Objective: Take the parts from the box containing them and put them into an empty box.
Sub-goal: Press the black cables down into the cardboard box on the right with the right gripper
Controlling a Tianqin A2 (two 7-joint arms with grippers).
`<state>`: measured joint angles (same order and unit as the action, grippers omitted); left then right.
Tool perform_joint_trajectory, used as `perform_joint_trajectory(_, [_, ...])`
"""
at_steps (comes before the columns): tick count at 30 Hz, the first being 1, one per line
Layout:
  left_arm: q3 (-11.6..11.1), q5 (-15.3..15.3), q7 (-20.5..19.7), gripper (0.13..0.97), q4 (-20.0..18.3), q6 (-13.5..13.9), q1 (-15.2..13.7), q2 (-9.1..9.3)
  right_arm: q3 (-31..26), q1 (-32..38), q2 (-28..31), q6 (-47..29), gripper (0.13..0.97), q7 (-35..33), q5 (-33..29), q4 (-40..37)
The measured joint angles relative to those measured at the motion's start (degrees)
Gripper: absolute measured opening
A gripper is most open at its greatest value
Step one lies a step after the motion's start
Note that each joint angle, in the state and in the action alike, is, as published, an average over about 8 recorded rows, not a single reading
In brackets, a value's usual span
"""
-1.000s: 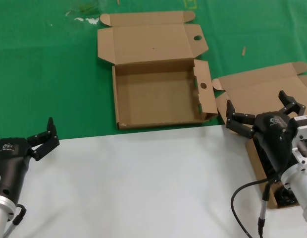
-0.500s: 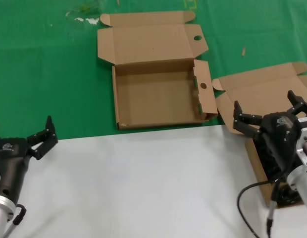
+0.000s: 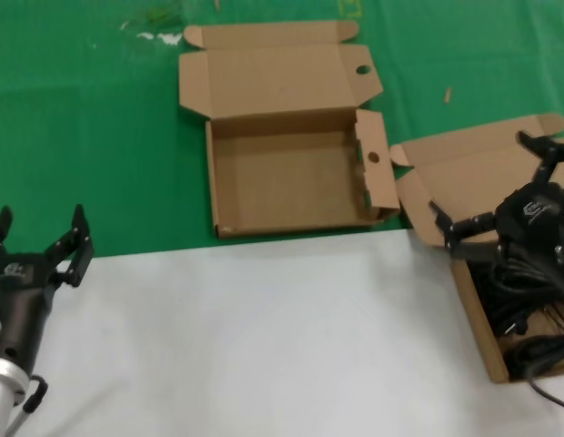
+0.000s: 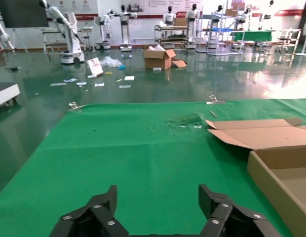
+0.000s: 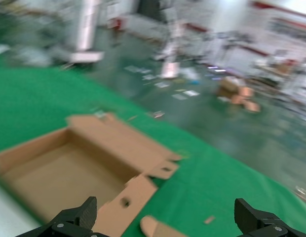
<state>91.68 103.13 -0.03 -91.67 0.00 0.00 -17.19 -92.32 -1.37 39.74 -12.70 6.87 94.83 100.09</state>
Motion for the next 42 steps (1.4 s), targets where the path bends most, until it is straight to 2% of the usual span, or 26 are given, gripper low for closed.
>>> perform_joint_trajectory(8, [0.0,0.0,0.0,0.496,0.0,0.0,0.0,0.0,-3.5,3.2,16.7,-16.7,0.966,3.0,-4.1,0.2])
perform_joint_trajectory(14, [0.0,0.0,0.0,0.346,0.0,0.0,0.0,0.0,-7.6,8.2,23.6,-29.1,0.966,-1.5,-5.4,-2.8])
perform_joint_trajectory(15, [0.0,0.0,0.0,0.346,0.0,0.0,0.0,0.0,-8.4,9.3,24.1,-30.8,0.966,-2.5,-5.8,-3.5])
perform_joint_trajectory(26, [0.0,0.0,0.0,0.346,0.0,0.0,0.0,0.0,-15.3,23.2,23.5,-44.9,0.966,-11.2,-10.2,-11.7])
perform_joint_trajectory(33, [0.0,0.0,0.0,0.346,0.0,0.0,0.0,0.0,-18.1,30.2,21.9,-50.8,0.966,-14.9,-12.5,-16.5])
perform_joint_trajectory(39, [0.0,0.0,0.0,0.191,0.0,0.0,0.0,0.0,-19.4,33.9,20.5,-52.8,0.966,-17.0,-14.2,-20.4])
perform_joint_trajectory(41, [0.0,0.0,0.0,0.14,0.0,0.0,0.0,0.0,-19.6,34.7,20.1,-53.0,0.925,-17.5,-14.6,-21.4])
perform_joint_trajectory(42, [0.0,0.0,0.0,0.14,0.0,0.0,0.0,0.0,-19.7,35.0,20.0,-53.1,0.904,-17.8,-14.7,-21.9])
